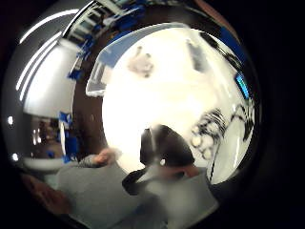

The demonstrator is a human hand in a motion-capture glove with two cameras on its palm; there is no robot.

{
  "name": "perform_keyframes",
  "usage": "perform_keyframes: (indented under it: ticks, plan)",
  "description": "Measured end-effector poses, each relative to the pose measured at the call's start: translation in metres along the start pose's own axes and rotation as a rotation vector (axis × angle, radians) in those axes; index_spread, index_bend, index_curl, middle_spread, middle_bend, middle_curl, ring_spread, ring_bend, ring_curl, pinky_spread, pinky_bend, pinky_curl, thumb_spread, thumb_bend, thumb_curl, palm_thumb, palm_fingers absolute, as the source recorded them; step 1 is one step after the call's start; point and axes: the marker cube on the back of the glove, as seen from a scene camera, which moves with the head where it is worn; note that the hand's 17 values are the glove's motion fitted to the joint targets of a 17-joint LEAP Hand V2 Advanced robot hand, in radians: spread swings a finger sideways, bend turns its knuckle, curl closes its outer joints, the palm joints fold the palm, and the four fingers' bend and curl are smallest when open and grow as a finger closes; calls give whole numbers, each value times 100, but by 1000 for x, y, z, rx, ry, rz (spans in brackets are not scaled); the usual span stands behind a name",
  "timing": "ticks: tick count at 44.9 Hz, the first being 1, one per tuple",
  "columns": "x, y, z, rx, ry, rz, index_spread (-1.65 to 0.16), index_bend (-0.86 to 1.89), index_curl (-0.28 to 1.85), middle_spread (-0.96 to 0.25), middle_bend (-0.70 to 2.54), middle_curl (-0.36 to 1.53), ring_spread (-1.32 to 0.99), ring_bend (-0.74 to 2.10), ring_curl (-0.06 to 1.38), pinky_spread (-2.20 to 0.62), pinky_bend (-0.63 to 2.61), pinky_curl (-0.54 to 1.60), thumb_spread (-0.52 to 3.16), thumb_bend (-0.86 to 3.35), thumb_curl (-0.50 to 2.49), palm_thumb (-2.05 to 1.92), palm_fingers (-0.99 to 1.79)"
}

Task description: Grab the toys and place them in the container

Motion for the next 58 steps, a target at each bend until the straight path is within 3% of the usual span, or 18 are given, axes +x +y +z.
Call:
perform_keyframes:
  ticks: [5,12,26,39,44,48,49,52,58]
  plan:
    - [40,13,8,-23,-29,148,-36,16,21,-17,18,38,-16,62,31,3,104,36,129,-1,43,6,-7]
    - [52,20,43,-90,-35,169,-36,16,23,-17,18,37,-16,61,30,3,101,35,130,-1,41,7,-6]
    - [37,39,180,-357,-137,220,-36,15,25,-16,15,35,-14,58,29,3,101,34,130,-1,38,10,-8]
    - [27,37,203,-332,-48,278,-38,23,30,-13,11,29,-5,36,24,1,117,38,125,0,38,18,-5]
    - [24,35,208,-214,26,327,-39,31,33,-13,11,26,-3,39,24,-1,122,39,129,4,41,28,6]
    - [21,29,208,-72,99,343,-39,31,34,-14,17,26,-10,54,25,-9,119,36,134,11,45,40,32]
    - [21,27,207,-51,107,343,-40,24,32,-15,22,28,-15,66,29,-17,124,37,135,14,47,46,53]
    - [23,23,205,-14,96,341,-40,22,32,-18,28,30,-23,77,30,-28,116,33,126,17,53,56,76]
    - [30,24,198,-13,-7,343,-40,42,42,-22,36,36,-35,81,38,-36,103,34,106,20,64,68,95]
